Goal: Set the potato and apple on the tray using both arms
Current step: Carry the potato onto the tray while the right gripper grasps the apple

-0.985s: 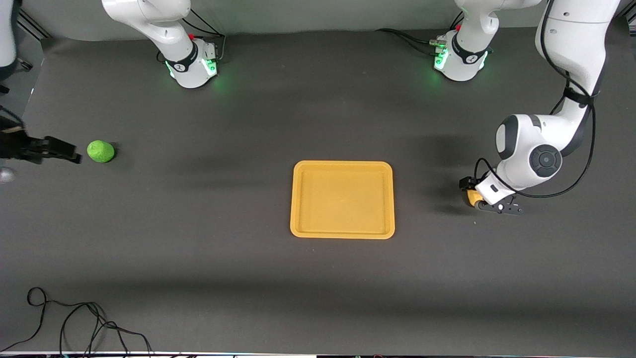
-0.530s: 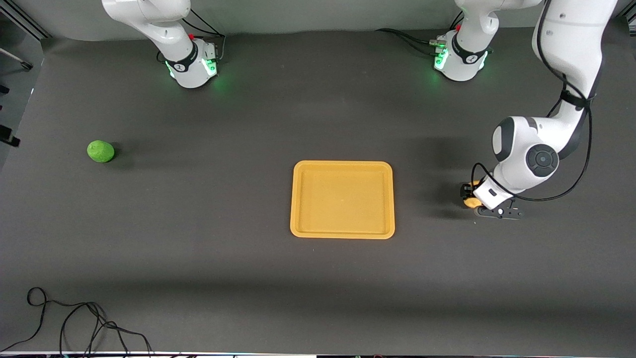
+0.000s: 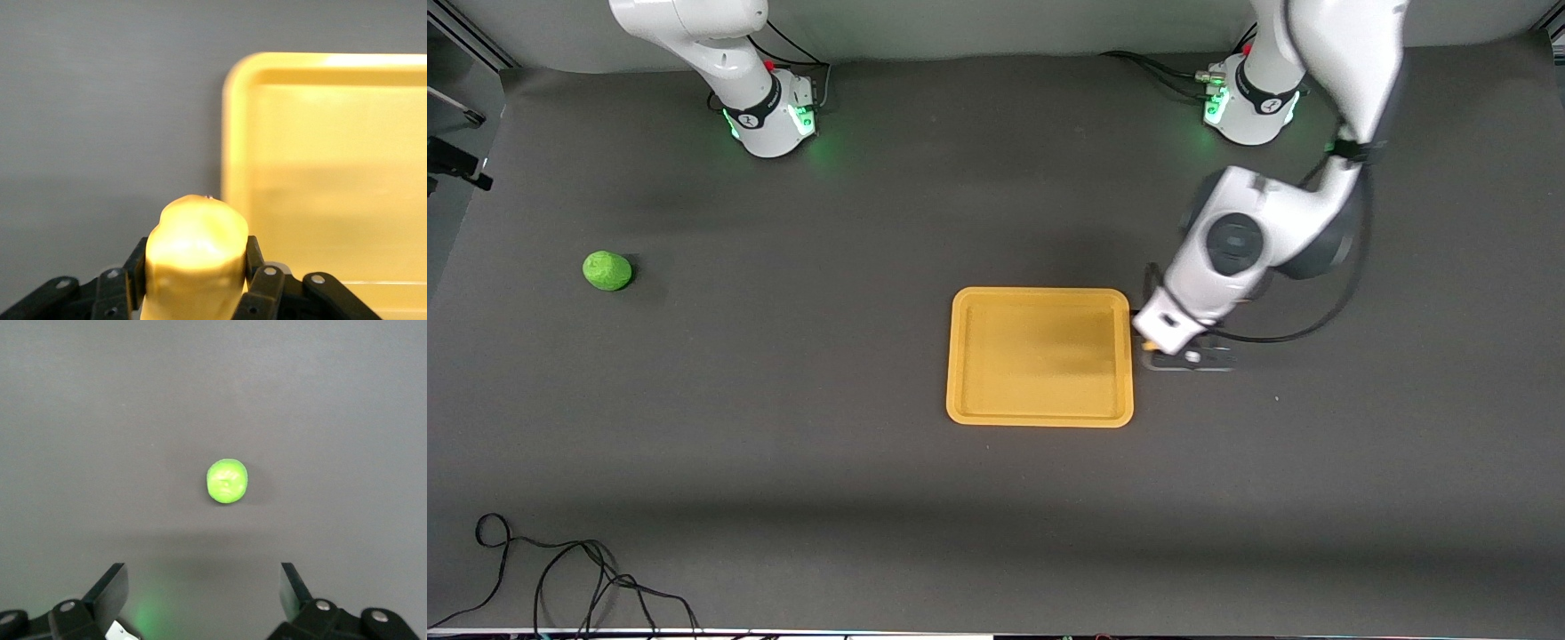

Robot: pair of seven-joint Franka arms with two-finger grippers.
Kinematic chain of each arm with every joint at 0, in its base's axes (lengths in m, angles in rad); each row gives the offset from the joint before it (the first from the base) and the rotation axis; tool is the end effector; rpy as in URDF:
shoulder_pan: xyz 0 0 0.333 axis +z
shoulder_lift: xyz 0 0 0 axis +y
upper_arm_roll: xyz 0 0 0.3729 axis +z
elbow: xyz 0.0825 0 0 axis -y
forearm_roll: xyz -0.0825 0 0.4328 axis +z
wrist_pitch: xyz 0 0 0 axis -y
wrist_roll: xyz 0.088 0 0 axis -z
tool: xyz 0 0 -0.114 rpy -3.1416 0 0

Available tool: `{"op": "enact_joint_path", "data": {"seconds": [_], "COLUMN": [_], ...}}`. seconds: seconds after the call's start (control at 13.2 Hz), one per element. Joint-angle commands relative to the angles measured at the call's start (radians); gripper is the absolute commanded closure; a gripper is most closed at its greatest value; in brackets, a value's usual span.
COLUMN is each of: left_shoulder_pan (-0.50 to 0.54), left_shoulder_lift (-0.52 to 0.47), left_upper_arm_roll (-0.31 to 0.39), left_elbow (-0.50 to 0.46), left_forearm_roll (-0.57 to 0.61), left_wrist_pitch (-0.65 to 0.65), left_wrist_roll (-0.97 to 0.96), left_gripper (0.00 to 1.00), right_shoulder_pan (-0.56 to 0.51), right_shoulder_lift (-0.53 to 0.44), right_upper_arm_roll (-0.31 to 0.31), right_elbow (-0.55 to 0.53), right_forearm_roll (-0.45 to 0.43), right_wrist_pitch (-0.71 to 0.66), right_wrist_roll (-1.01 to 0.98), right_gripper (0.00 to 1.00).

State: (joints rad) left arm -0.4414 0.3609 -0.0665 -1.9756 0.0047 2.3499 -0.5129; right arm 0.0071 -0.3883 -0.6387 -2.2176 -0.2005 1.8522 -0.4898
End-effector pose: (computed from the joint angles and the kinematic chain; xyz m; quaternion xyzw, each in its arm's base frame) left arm 0.5844 -0.3228 0.3000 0.9999 0.0031 0.0013 0.0122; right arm 0.3638 -0.3211 0.5255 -0.9994 0.0200 0.0080 0.0260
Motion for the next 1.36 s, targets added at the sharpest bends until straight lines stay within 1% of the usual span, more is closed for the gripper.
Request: {"op": "enact_joint_path", "data": {"seconds": [0.0, 0.08, 0.15, 0.3, 0.38, 0.45, 0.53, 0.61, 0.76, 0.91, 1.06, 1.14, 1.21, 1.29], "left_shoulder_pan": [-0.080, -0.085, -0.086, -0.091, -0.091, -0.091, -0.091, -0.091, -0.092, -0.092, -0.088, -0.080, -0.073, -0.059], "left_shoulder_lift": [0.113, 0.143, 0.156, 0.164, 0.164, 0.164, 0.164, 0.164, 0.161, 0.155, 0.151, 0.127, 0.090, 0.051], "left_upper_arm_roll": [0.020, 0.020, 0.020, 0.022, 0.022, 0.022, 0.022, 0.022, 0.022, 0.022, 0.027, 0.030, 0.031, 0.034], "left_elbow": [0.053, 0.060, 0.060, 0.060, 0.060, 0.060, 0.061, 0.064, 0.067, 0.081, 0.090, 0.090, 0.086, 0.087], "left_forearm_roll": [0.004, 0.006, 0.006, 0.006, 0.006, 0.006, 0.006, 0.006, 0.006, 0.008, 0.008, 0.009, 0.011, 0.012], "left_wrist_pitch": [0.071, 0.086, 0.101, 0.111, 0.111, 0.111, 0.112, 0.112, 0.111, 0.103, 0.091, 0.082, 0.048, -0.022], "left_wrist_roll": [-0.104, -0.110, -0.110, -0.125, -0.125, -0.125, -0.125, -0.127, -0.128, -0.148, -0.150, -0.148, -0.145, -0.132], "left_gripper": [0.96, 0.96, 0.94, 0.87, 0.75, 0.59, 0.49, 0.41, 0.27, 0.26, 0.26, 0.26, 0.22, 0.15], "right_shoulder_pan": [0.013, 0.014, 0.022, 0.022, 0.021, 0.021, 0.021, 0.021, 0.021, 0.022, 0.024, 0.024, 0.024, 0.024], "right_shoulder_lift": [-0.003, 0.026, 0.075, 0.172, 0.215, 0.254, 0.285, 0.322, 0.423, 0.523, 0.590, 0.615, 0.637, 0.658], "right_upper_arm_roll": [-0.004, -0.025, -0.056, -0.065, -0.067, -0.067, -0.067, -0.067, -0.067, -0.062, -0.055, -0.053, -0.053, -0.050], "right_elbow": [-0.092, -0.126, -0.149, -0.201, -0.221, -0.243, -0.264, -0.275, -0.275, -0.274, -0.272, -0.272, -0.271, -0.269], "right_forearm_roll": [-0.028, -0.028, -0.028, -0.019, -0.014, 0.002, 0.044, 0.076, 0.191, 0.310, 0.406, 0.447, 0.479, 0.495], "right_wrist_pitch": [0.129, 0.197, 0.267, 0.417, 0.479, 0.524, 0.563, 0.599, 0.665, 0.737, 0.772, 0.776, 0.777, 0.783], "right_wrist_roll": [0.014, 0.010, 0.004, 0.004, 0.004, 0.005, -0.001, -0.033, -0.119, -0.212, -0.286, -0.320, -0.347, -0.363], "right_gripper": [0.00, 0.00, 0.00, 0.00, 0.00, 0.00, 0.00, 0.00, 0.00, 0.00, 0.00, 0.00, 0.00, 0.00]}}
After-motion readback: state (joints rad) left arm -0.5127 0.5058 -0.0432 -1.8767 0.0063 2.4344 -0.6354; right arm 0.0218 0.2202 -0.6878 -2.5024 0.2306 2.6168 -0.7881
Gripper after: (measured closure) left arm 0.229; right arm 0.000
